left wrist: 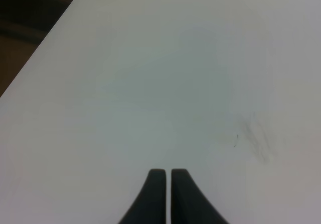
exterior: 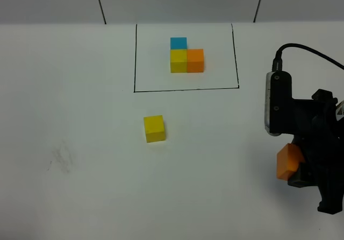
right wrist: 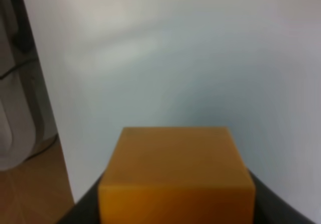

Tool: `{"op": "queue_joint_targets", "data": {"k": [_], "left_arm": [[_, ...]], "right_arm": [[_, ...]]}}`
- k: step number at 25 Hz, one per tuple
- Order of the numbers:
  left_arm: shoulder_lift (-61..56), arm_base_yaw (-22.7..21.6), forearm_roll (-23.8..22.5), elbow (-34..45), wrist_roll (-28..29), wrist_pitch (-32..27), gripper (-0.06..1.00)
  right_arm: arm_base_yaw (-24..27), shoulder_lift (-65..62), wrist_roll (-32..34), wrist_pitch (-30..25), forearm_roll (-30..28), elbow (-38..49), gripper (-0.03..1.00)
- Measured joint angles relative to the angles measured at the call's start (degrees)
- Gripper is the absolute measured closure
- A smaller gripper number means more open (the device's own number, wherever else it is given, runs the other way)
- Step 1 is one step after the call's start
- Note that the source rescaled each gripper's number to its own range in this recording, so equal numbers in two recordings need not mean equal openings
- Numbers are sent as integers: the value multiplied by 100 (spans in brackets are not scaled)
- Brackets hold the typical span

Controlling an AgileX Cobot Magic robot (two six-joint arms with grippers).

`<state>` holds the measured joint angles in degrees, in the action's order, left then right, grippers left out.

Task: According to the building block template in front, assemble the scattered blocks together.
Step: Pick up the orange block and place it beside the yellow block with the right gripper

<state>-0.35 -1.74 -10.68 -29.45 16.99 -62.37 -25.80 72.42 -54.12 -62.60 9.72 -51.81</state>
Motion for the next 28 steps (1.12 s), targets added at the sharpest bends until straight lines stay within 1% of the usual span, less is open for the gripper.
{"op": "queue_joint_targets", "data": {"k": [2,6,13,15,20,24,28], "left_arm": [[0,0,0,0,0,0,94],[0,0,0,0,0,0,94],[0,0,0,0,0,0,94],[0,0,0,0,0,0,94],[0,0,0,0,0,0,94],[0,0,0,0,0,0,94],[0,0,0,0,0,0,94]], "right_arm": [[-6,17,63,0,13,19,45],[-6,69,256,278,-129,-7,45],[-6,700,323,341,-263,-752,45],[-6,999,254,305,-270,-994,45],[-79,1691,-182,293,-264,-1589,45],[-333,2141,-393,530,-391,-1938,45],[-530,2586,-526,799,-443,-2099,45]]}}
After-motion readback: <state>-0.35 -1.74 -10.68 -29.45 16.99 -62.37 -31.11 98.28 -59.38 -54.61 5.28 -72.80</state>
